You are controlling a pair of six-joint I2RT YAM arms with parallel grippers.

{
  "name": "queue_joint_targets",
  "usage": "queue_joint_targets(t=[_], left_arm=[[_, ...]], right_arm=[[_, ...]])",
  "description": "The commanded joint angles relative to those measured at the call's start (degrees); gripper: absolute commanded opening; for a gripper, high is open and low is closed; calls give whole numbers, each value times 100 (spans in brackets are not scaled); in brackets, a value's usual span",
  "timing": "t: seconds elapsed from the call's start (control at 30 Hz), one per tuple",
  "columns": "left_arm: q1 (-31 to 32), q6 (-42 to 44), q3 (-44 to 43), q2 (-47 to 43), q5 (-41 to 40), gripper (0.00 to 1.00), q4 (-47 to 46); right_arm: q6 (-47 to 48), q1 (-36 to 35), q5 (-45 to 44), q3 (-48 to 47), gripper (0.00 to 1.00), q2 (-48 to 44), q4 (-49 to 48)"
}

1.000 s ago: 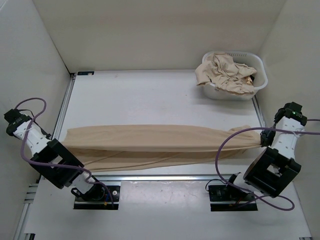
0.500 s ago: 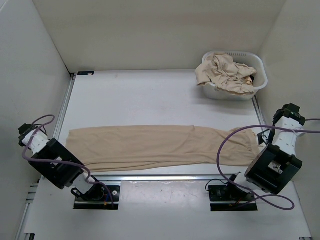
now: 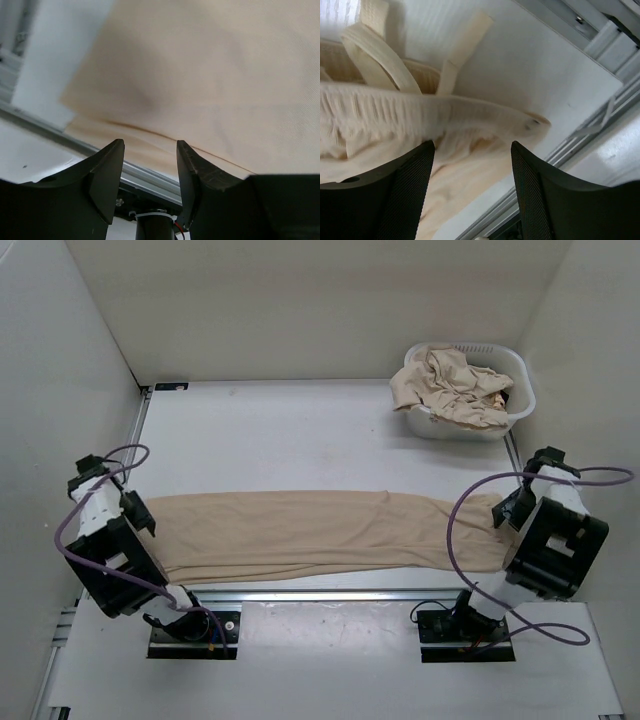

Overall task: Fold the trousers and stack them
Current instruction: Fold the trousers

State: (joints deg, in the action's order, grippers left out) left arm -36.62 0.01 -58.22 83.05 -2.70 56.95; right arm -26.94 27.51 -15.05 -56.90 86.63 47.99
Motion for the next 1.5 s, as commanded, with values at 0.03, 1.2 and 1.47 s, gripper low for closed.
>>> queue_joint_targets(t=[0.03, 1.2, 1.47], left_arm=[[489, -1, 520, 106, -194, 58, -376], [2000, -1, 303, 696, -671, 59, -1160], [2624, -1, 178, 1002, -776, 59, -1028]], right_arm=[[127, -368, -384, -400, 68, 791, -203], [-1084, -2209, -1949, -778, 0, -787, 1107], [-4333, -6163, -2107, -1566, 0, -262, 1793]])
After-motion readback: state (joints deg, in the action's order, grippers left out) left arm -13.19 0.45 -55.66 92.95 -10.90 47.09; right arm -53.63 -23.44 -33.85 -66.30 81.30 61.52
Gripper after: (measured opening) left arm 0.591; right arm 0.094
